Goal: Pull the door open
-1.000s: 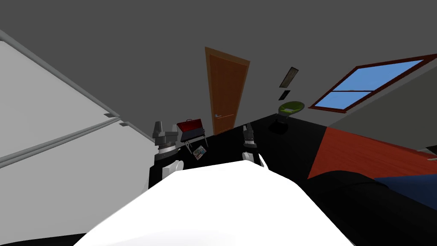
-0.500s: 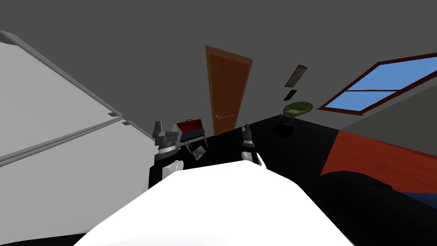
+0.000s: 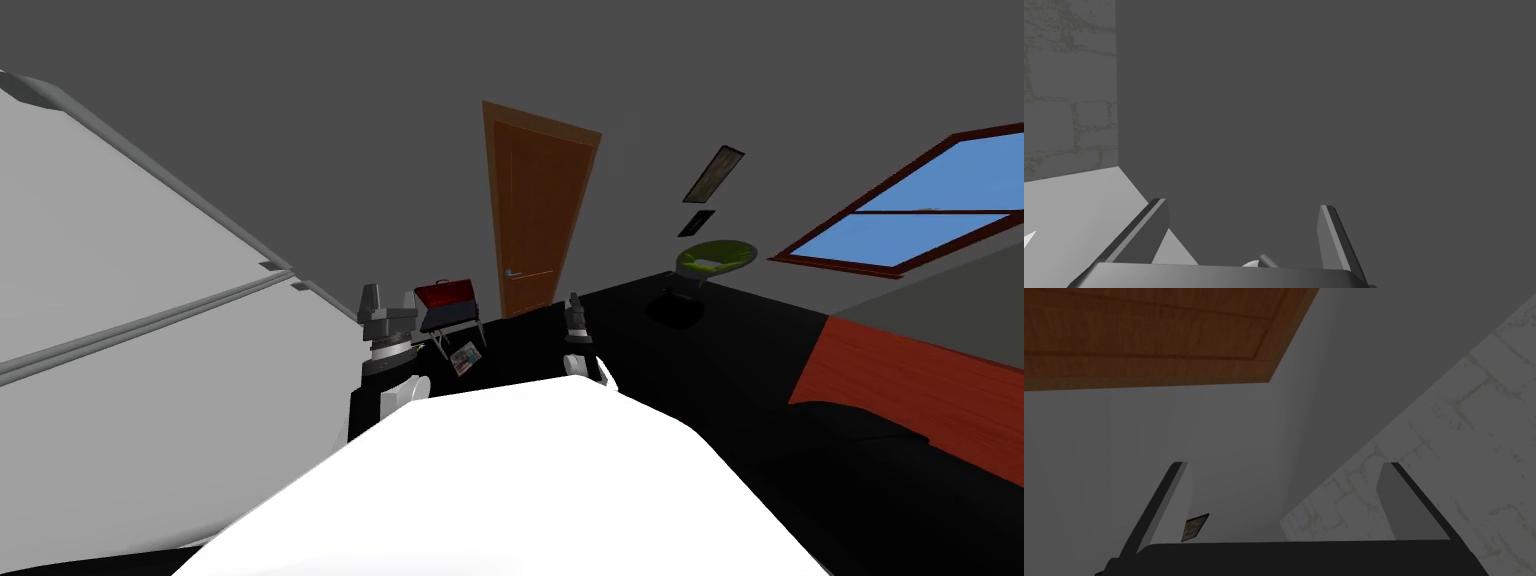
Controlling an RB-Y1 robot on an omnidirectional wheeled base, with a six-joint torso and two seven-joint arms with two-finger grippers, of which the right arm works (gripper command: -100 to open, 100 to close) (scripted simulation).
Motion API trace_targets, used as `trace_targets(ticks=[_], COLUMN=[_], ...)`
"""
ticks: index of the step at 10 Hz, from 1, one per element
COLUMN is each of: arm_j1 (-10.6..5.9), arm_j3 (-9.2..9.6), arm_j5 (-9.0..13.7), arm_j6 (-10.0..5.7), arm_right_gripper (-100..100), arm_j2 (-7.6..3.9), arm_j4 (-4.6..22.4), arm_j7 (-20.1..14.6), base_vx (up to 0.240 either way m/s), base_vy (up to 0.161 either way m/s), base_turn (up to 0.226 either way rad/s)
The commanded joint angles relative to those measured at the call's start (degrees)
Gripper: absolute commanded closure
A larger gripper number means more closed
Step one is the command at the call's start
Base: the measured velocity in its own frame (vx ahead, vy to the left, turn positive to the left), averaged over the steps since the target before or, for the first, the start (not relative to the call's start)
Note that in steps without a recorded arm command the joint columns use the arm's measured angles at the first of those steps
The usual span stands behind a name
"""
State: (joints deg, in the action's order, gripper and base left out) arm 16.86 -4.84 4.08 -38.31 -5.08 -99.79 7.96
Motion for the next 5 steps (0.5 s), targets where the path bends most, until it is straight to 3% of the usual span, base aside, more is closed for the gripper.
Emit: trace_targets(ticks=[1, 5], arm_j1=[-0.93, -3.37], arm_j3=[-0.13, -0.39], arm_j5=[0.21, 0.68], arm_j6=[-0.43, -1.23], arm_right_gripper=[-100, -100], arm_j2=[-0.17, -0.37], arm_j4=[2.4, 8.06], arm_j7=[0.02, 0.13], base_vx=[0.05, 0.06], base_vy=[-0.092, -0.097], base_turn=[0.089, 0.09])
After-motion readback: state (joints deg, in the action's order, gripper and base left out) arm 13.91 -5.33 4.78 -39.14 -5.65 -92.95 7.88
